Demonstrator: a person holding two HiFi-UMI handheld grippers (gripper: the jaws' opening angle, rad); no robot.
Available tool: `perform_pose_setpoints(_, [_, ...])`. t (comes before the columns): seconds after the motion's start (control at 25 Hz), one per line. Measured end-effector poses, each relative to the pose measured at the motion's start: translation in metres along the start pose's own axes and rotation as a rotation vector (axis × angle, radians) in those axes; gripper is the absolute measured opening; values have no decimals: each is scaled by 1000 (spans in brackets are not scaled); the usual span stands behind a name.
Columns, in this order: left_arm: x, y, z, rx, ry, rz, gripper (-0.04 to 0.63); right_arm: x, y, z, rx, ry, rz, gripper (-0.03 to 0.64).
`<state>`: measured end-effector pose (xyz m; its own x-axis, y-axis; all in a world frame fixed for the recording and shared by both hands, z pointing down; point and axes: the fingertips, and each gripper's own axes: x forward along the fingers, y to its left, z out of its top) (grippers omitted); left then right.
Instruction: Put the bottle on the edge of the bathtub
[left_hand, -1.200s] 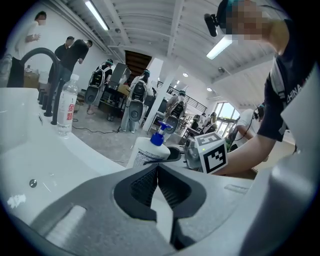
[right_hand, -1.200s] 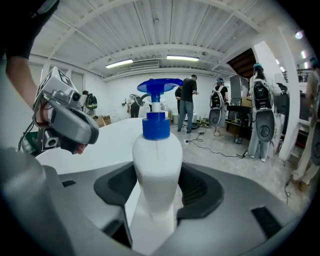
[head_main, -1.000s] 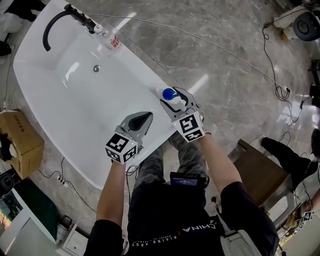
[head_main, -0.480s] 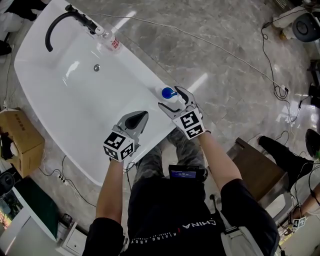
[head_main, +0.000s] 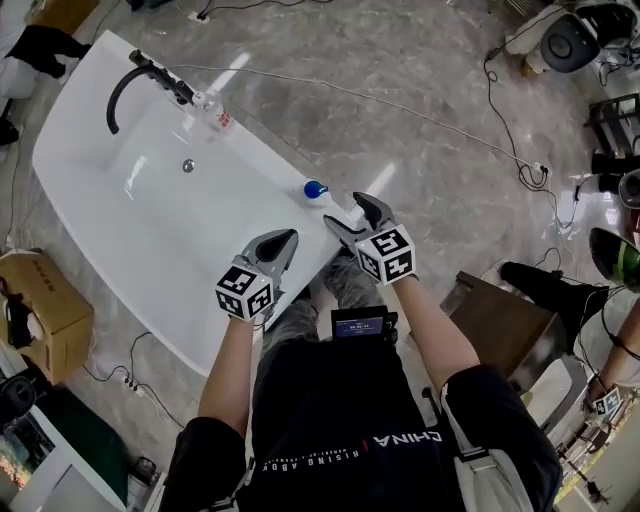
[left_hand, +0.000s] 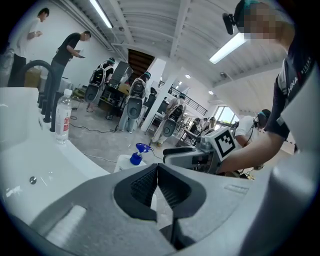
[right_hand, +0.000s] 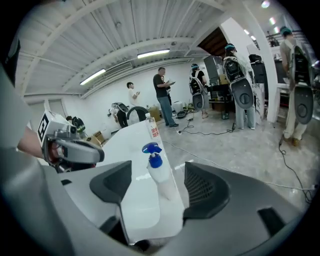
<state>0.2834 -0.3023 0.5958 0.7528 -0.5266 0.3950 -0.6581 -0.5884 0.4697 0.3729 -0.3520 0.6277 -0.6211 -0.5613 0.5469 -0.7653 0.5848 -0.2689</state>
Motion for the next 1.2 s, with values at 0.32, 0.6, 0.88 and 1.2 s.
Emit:
perform_pose_setpoints(0.32, [-25,-54,17,20,-30,-84,9,-81,30,39,-13,-6,-37,12])
perform_pose_setpoints(0.6, [-48,-91,14,96,-13,-139,9,-124,67,51,-50,-49,-117,11])
perform_pose_setpoints(0.88, [-59,-119,13,169,-10,-205,9,-164,79,50,-25,-128,-220,9])
perform_pose_setpoints(1.2, [-67,-138,28,167,-63,-206,9,-190,91,50,-38,-172,-258,9])
